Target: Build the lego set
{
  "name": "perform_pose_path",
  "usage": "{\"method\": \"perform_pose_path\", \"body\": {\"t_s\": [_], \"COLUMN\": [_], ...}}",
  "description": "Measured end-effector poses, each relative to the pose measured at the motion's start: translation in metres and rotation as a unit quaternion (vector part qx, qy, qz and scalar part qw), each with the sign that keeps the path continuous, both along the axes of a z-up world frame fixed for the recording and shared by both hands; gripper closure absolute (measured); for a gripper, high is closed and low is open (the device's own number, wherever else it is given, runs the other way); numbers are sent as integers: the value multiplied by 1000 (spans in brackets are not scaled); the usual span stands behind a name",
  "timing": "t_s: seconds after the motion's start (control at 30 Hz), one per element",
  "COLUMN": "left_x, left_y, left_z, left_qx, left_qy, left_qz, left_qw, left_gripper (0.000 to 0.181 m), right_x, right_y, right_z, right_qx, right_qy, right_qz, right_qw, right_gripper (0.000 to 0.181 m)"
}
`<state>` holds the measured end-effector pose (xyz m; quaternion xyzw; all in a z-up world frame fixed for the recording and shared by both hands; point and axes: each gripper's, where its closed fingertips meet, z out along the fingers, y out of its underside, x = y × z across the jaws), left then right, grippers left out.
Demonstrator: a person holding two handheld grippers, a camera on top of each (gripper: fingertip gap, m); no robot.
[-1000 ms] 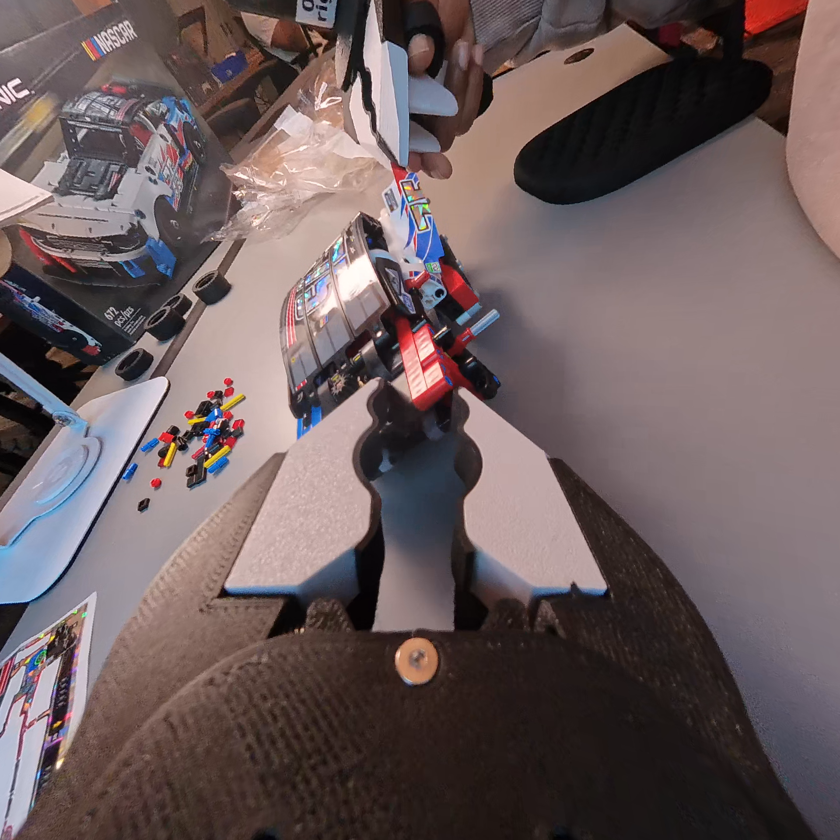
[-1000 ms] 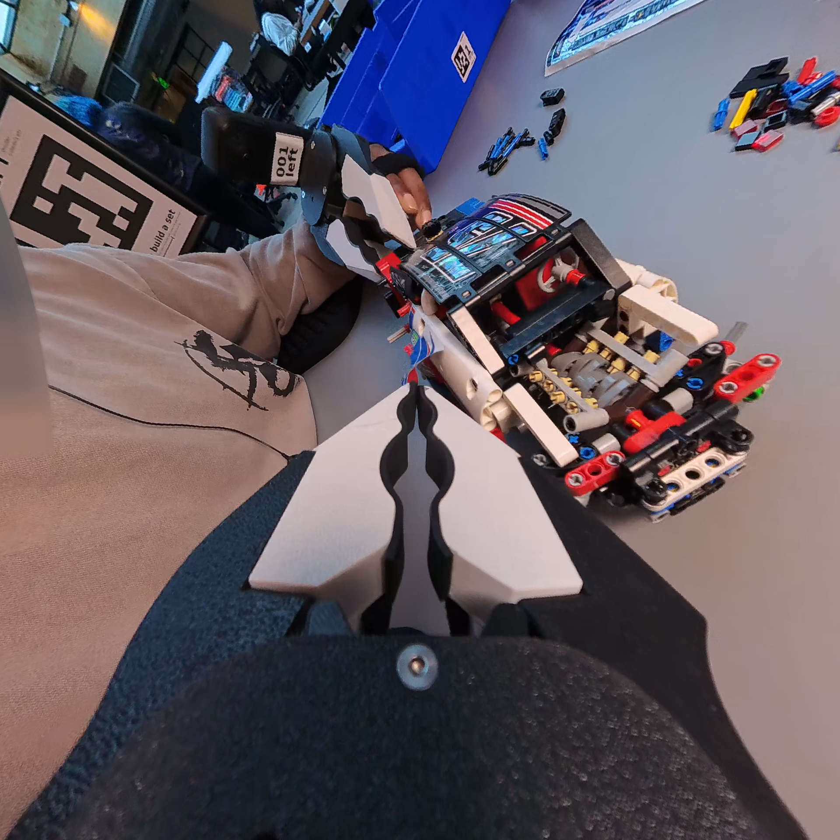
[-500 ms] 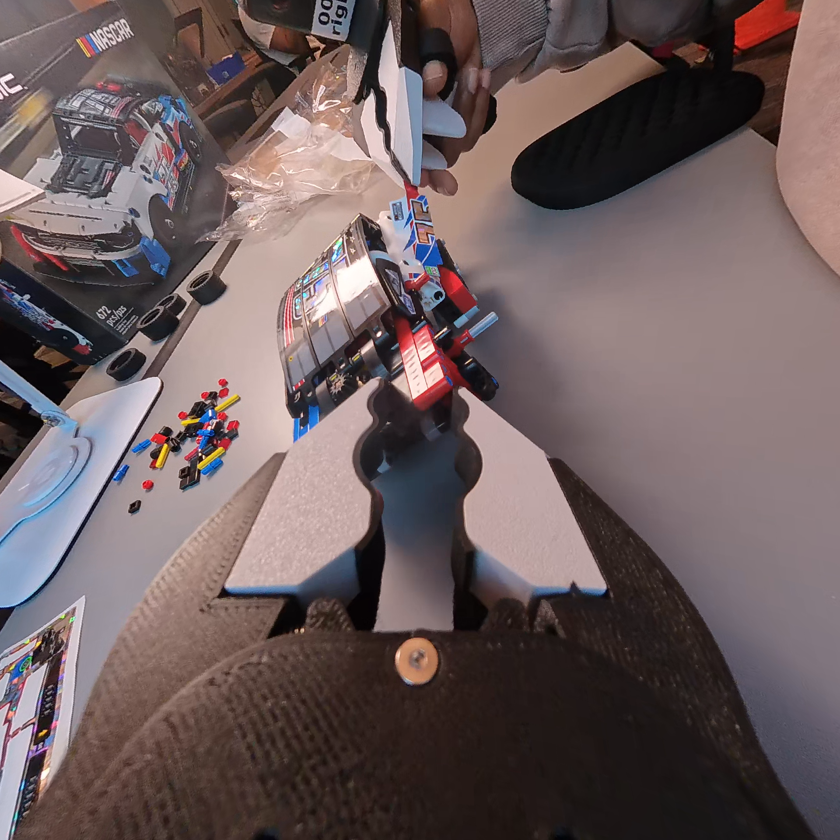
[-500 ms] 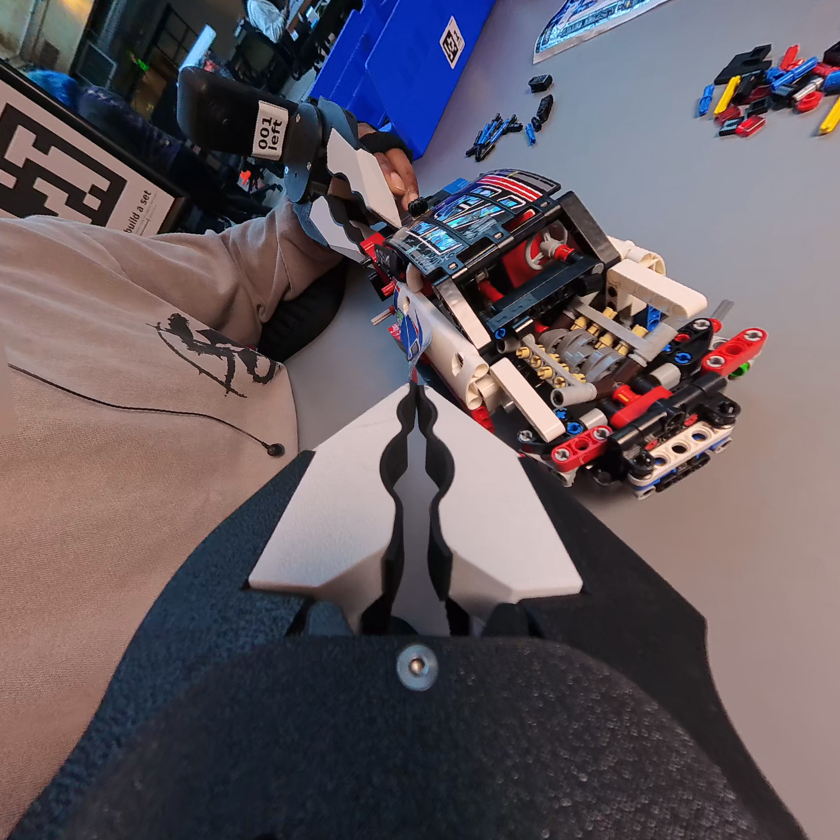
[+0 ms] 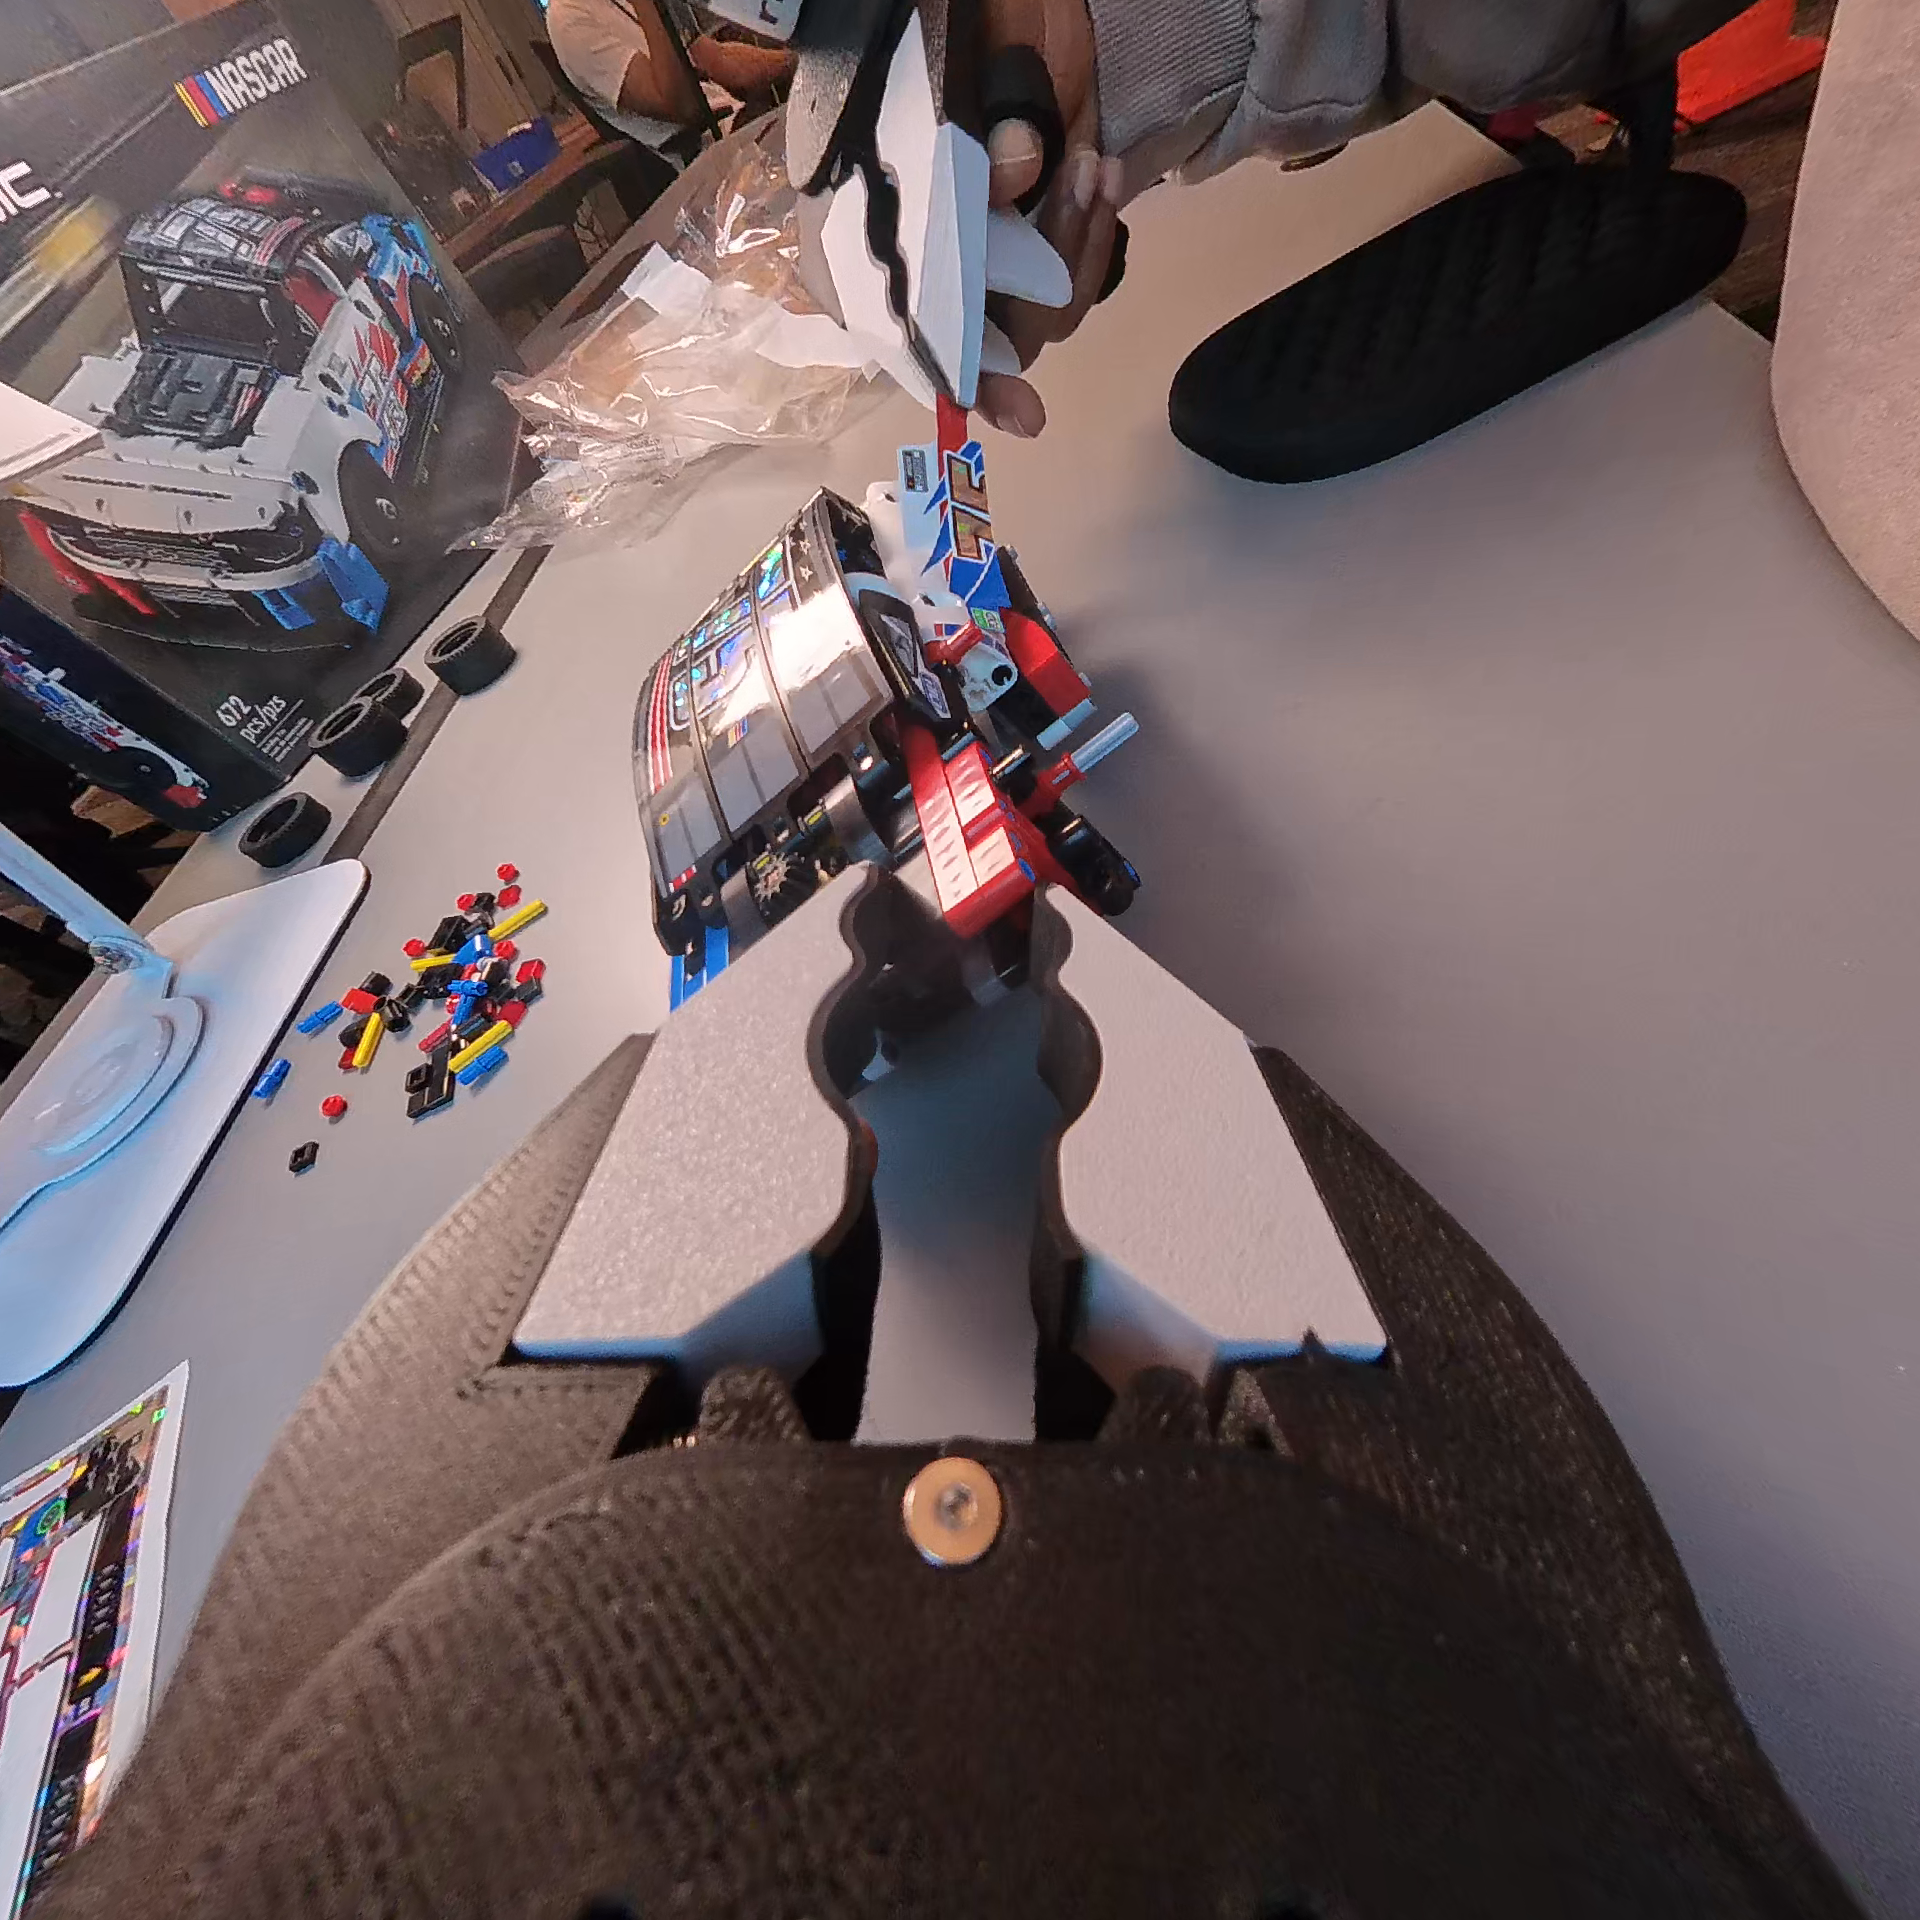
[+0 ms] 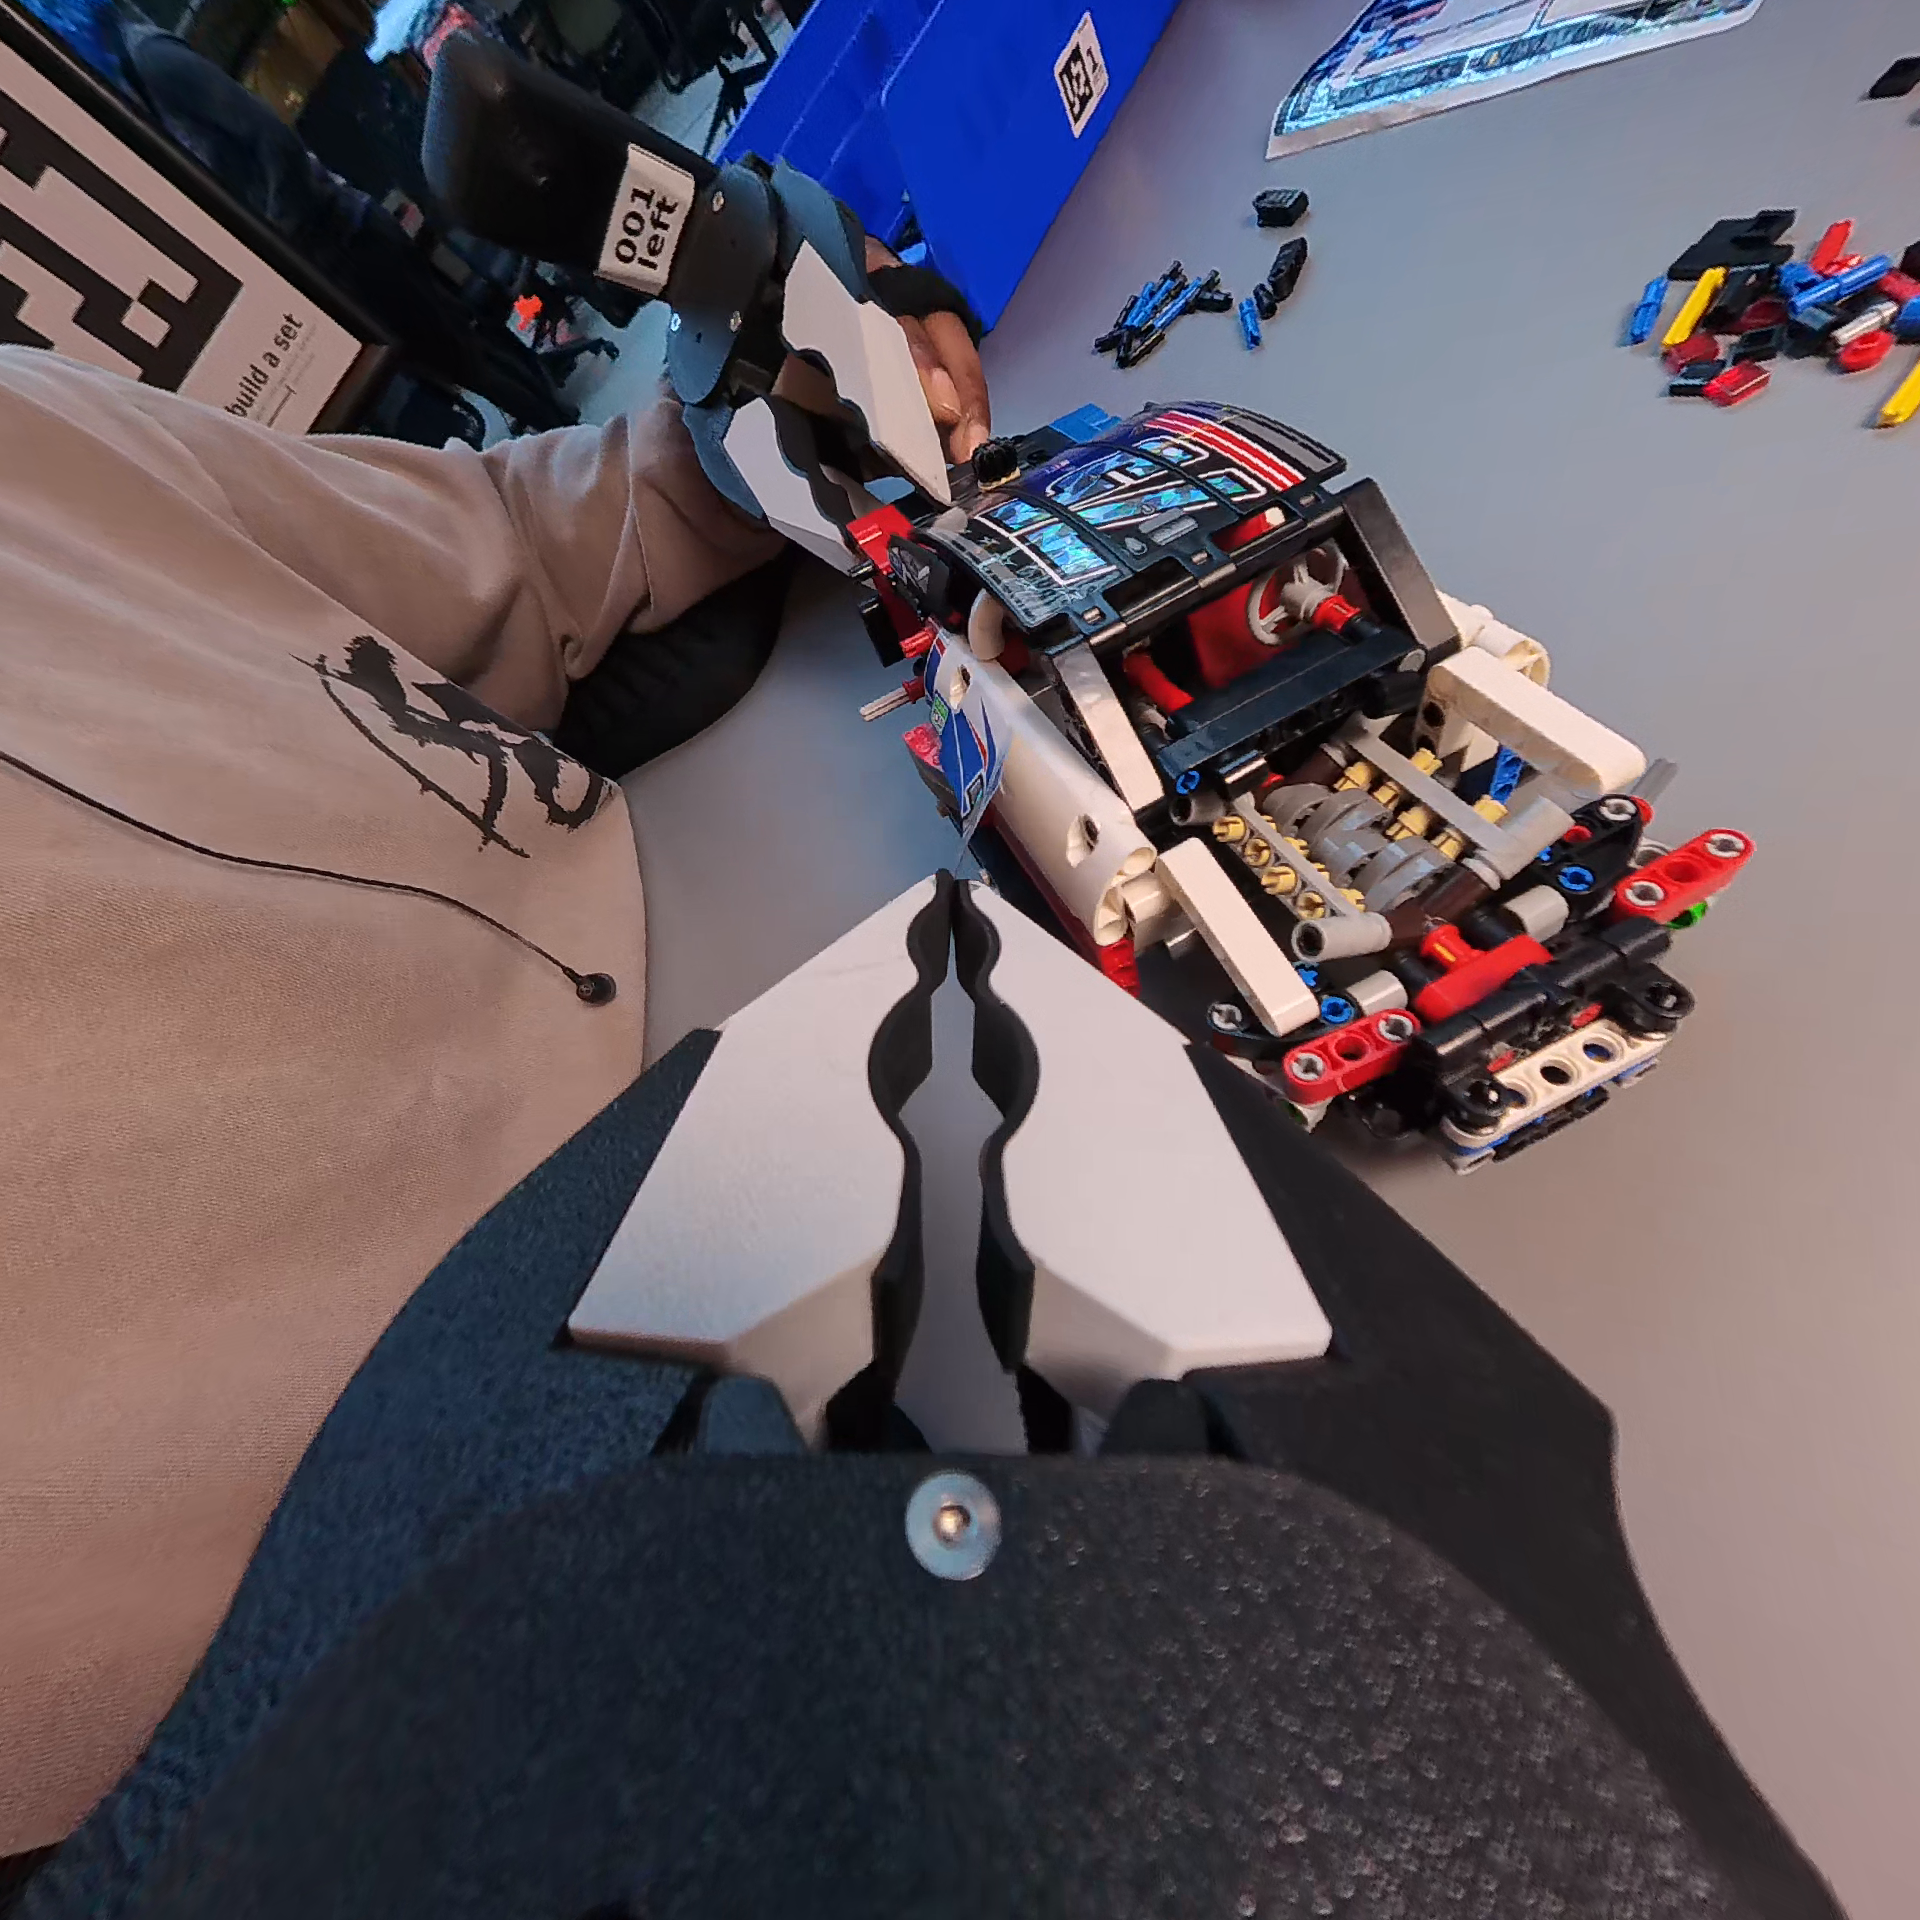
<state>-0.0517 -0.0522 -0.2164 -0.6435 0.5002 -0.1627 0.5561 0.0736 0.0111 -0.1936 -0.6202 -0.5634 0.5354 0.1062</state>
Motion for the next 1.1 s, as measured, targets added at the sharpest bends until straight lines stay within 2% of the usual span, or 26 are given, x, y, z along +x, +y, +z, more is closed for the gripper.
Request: {"method": "perform_pose_path", "body": {"t_s": [0.63, 0.93, 1.1], "left_x": [1, 1, 0], "left_y": [-1, 0, 0], "left_z": [-1, -1, -1], "left_qx": [0, 0, -1], "left_qy": [3, 2, 0], "left_qz": [-1, -1, 0], "left_qw": [1000, 1000, 1000], "left_gripper": [156, 157, 157], "right_x": [-1, 0, 5], "right_y": [12, 13, 26], "right_z": [-25, -26, -31], "right_qx": [88, 125, 168], "right_qy": [-64, -69, -82], "right_qz": [-28, -39, -69], "right_qw": [994, 989, 980], "right_gripper": [181, 181, 181]}}
